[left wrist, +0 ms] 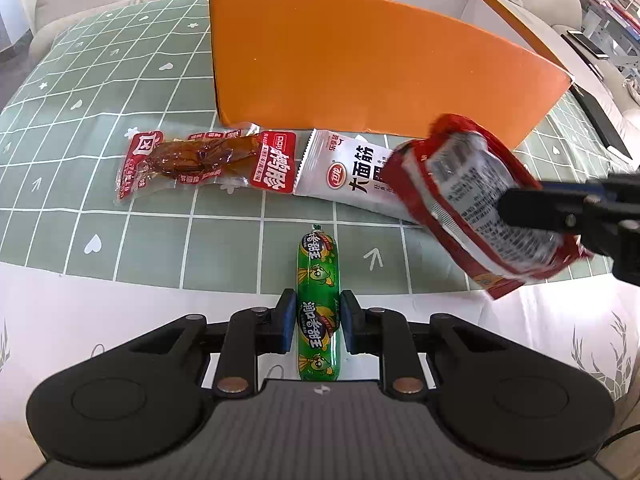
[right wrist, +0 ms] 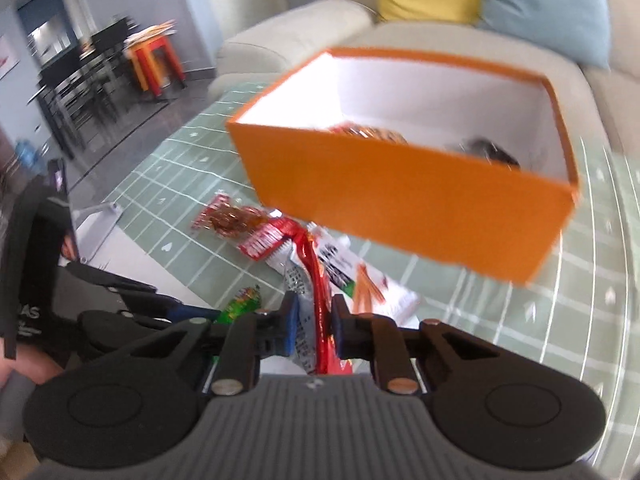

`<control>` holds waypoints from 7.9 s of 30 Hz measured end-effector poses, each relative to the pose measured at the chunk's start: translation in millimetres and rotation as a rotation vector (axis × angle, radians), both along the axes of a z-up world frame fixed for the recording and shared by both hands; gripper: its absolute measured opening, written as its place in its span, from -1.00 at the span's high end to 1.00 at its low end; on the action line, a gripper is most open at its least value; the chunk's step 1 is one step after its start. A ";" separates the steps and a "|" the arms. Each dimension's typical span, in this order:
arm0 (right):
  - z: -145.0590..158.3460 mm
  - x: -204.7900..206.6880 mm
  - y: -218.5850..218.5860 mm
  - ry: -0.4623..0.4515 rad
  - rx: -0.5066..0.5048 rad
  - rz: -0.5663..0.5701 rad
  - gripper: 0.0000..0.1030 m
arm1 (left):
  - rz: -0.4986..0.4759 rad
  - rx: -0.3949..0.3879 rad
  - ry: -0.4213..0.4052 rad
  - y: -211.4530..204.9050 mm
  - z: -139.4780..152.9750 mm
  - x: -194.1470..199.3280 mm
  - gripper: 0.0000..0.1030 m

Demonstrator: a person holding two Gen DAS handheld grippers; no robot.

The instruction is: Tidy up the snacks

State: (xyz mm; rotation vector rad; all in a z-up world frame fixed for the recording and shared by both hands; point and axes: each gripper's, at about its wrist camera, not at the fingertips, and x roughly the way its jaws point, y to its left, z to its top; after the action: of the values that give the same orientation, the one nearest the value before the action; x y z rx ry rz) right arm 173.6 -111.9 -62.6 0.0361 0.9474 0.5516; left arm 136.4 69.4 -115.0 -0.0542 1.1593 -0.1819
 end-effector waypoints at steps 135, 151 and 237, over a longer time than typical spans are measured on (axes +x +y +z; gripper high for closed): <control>63.5 142.5 -7.4 -0.003 0.074 -0.221 -0.02 | -0.067 0.206 -0.356 -23.3 132.3 116.1 -0.43; 69.2 6.4 -37.2 -0.176 0.158 -0.294 -0.08 | 0.035 0.095 -0.424 7.1 125.9 10.3 -0.41; -50.0 -2.1 -33.4 0.263 -0.057 -0.243 -0.25 | -0.005 -0.230 0.082 -13.1 34.9 33.0 0.59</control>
State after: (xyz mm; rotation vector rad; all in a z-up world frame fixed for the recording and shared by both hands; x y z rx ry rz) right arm 171.5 -145.4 -112.6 0.1735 1.1951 0.2986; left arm 169.4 56.3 -80.1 -0.2643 1.2161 -0.3194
